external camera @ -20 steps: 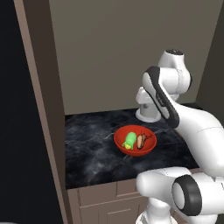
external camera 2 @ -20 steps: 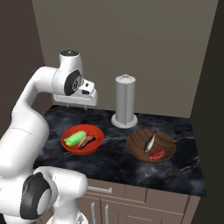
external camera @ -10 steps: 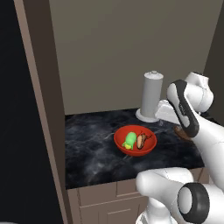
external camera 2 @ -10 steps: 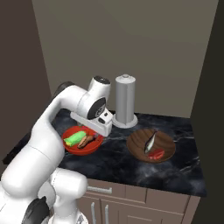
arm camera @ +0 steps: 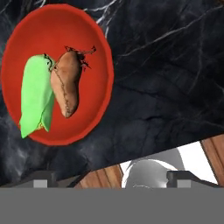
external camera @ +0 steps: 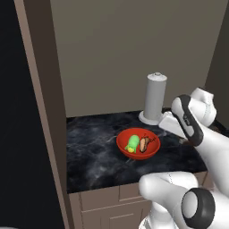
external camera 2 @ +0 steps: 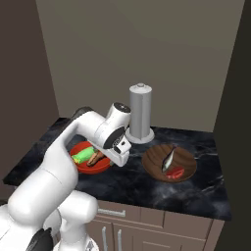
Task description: Place the bowl with the corn and potato on the top shelf of the fridge. Place the bowl with the fish and steak on the second highest shelf of the fridge.
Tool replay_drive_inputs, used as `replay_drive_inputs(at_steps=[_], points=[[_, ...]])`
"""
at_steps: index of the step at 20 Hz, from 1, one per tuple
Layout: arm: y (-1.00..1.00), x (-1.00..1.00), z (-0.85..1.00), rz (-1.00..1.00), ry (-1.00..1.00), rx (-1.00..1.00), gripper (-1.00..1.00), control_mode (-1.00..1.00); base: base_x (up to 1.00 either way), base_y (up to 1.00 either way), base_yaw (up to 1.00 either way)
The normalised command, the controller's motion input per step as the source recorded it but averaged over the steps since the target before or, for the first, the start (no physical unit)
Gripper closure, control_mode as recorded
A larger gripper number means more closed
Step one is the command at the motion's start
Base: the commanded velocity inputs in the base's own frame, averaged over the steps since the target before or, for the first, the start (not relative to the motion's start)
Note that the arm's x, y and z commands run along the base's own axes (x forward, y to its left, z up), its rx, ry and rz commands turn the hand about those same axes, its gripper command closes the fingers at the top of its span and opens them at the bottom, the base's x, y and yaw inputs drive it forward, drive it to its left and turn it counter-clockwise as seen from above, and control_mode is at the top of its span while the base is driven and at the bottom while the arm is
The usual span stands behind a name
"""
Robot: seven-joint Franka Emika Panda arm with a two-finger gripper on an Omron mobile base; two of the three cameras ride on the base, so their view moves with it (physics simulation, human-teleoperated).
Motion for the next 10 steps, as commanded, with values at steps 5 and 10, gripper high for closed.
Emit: replay_drive_inputs(at_steps=[5,10], points=[[0.0,0.28,-0.48,-0.05,0.04,0.0,-1.0,-1.0,0.0,0.0,0.0],[0.01,0.22,-0.37,-0.02,0.04,0.0,-1.0,-1.0,0.0,0.0,0.0]])
